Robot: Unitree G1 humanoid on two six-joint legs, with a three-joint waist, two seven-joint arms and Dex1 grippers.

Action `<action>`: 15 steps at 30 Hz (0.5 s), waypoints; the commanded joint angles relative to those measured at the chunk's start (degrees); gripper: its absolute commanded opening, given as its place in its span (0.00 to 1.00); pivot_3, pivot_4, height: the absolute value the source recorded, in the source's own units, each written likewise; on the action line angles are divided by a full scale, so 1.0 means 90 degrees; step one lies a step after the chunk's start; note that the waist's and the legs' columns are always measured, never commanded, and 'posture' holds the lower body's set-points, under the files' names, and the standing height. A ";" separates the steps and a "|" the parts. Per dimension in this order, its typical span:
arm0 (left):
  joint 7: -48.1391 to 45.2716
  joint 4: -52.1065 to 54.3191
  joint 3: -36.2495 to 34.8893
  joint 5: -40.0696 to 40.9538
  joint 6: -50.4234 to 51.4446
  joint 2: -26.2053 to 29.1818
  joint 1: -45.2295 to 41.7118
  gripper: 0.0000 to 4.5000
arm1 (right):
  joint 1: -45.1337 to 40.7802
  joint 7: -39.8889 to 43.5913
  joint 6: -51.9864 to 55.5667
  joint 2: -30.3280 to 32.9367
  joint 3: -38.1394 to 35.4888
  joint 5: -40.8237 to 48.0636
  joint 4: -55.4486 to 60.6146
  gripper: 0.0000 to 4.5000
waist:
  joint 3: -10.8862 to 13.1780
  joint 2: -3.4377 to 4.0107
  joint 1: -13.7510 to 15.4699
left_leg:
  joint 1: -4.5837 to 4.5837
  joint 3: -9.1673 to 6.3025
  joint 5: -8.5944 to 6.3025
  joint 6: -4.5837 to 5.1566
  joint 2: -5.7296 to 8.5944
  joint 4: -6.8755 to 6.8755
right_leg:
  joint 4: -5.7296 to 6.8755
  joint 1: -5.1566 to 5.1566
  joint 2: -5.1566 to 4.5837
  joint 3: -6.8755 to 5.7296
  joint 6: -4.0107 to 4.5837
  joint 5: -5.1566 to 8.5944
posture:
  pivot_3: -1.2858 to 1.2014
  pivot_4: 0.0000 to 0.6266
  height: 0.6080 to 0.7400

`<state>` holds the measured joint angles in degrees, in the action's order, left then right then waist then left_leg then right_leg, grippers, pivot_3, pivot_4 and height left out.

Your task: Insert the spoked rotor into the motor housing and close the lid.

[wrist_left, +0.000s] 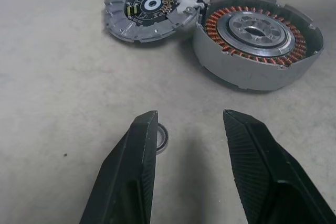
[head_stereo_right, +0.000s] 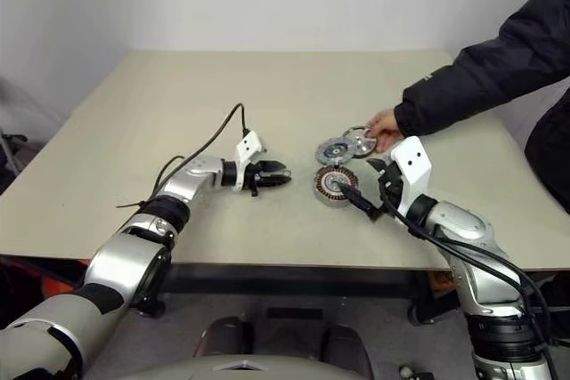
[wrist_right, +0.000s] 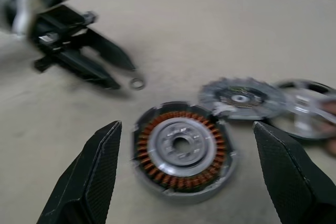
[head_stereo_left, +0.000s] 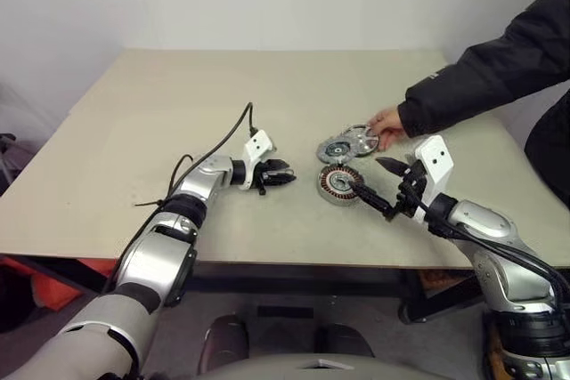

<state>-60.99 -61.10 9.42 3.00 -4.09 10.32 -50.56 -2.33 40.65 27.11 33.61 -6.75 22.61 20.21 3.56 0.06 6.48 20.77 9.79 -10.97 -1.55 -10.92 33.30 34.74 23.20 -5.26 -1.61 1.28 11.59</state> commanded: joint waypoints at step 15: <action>0.0461 -0.0581 -0.0229 -0.0334 -0.0460 -0.0118 -0.0267 0.46 | -0.0013 -0.0050 -0.0019 0.0143 -0.0122 0.0044 0.0287 1.00 | 0.0001 -0.0001 0.0119 | 0.0002 -0.0001 -0.0001 0.0001 0.0001 0.0000 | -0.0002 0.0000 -0.0003 -0.0004 0.0000 0.0000 | 0.52 0.00 1.00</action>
<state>-57.37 -66.59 8.30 -0.02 -7.07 9.43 -51.49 -1.24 40.36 27.30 34.23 -6.74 22.66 21.32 3.57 0.05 7.54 20.79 9.78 -10.98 -1.54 -10.92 33.30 34.72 23.20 -5.29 -1.64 1.28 11.59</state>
